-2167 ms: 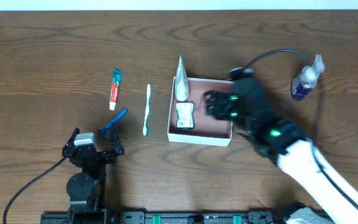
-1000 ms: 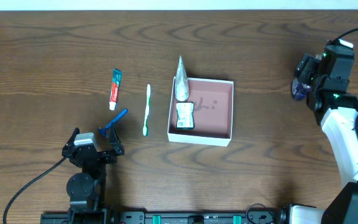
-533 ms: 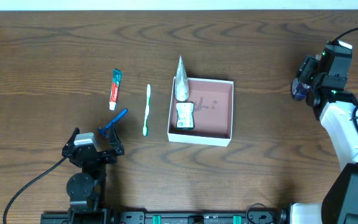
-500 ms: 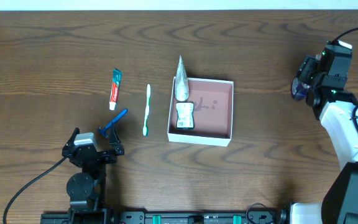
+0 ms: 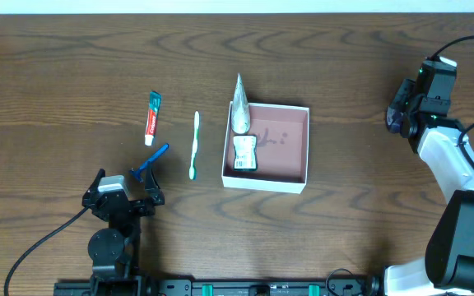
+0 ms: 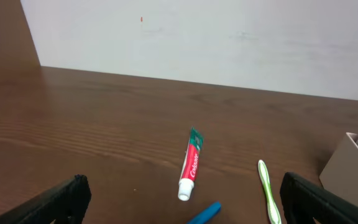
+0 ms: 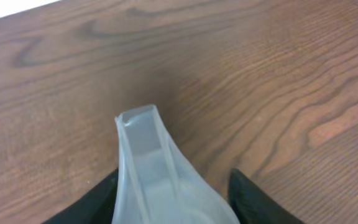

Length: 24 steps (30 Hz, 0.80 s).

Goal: Pack container
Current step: 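Move the right gripper to the blue pump bottle and grasp it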

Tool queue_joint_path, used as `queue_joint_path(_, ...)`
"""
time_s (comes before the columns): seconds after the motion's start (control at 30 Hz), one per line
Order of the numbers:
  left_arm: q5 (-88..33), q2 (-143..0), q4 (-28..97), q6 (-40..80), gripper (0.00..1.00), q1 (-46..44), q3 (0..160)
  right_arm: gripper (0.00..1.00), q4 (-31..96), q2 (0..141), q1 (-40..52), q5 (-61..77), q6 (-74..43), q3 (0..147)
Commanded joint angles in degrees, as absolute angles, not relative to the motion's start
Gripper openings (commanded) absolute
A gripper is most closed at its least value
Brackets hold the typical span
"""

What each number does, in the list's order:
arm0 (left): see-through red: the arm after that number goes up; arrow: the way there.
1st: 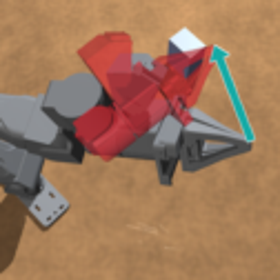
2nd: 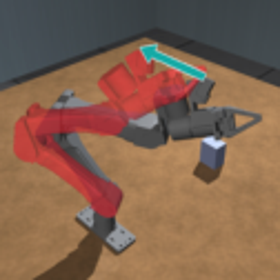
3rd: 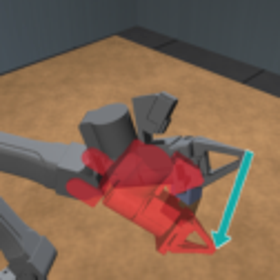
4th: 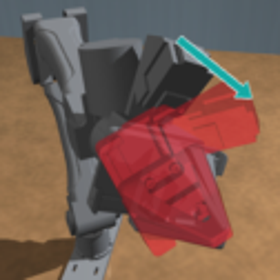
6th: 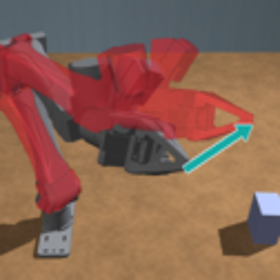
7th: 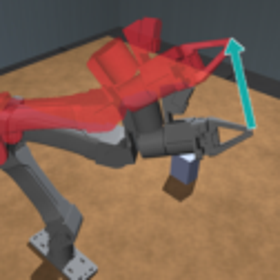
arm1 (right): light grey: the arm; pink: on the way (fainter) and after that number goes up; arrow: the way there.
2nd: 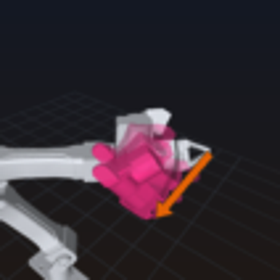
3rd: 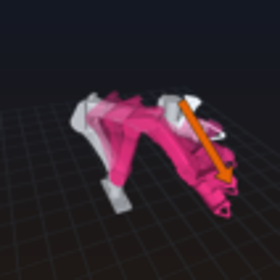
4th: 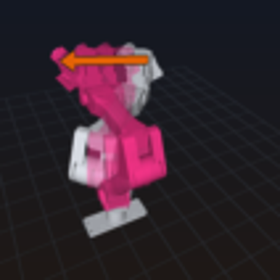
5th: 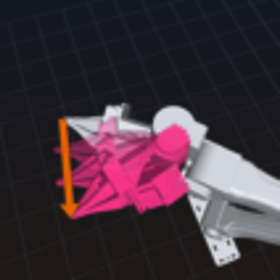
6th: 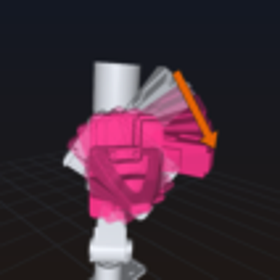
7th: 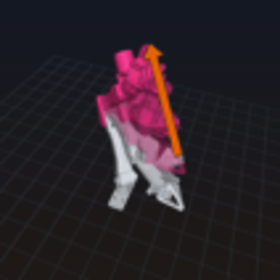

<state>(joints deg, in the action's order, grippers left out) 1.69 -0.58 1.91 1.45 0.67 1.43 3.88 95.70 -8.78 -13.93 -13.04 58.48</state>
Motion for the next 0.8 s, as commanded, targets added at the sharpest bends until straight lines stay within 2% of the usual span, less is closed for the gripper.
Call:
queue_joint_path(0.0, 2.4, -0.2, 4.0, 1.1, 0.98, 0.9, 0.2, 0.45, 3.0, 96.1, -9.5, -14.5, -13.1, 59.5)
queue_joint_path(0.13, 2.4, -0.2, 4.0, 1.1, 0.98, 0.9, 0.2, 0.41, 2.5, 96.1, -9.5, -13.1, -12.1, 59.5)
queue_joint_path(0.3, 2.4, -0.2, 4.0, 1.1, 0.98, 0.9, 0.2, 0.29, 2.5, 96.1, -9.5, -11.6, -12.1, 59.5)
queue_joint_path(0.47, 2.4, -0.2, 4.0, 1.1, 0.98, 0.9, 0.2, 0.23, 2.5, 96.0, -9.3, -11.0, -11.9, 59.6)
queue_joint_path(0.77, 2.3, -0.2, 4.0, 1.1, 0.98, 0.9, 0.2, 0.21, 6.0, 90.0, -8.6, -2.8, -13.0, 61.6)
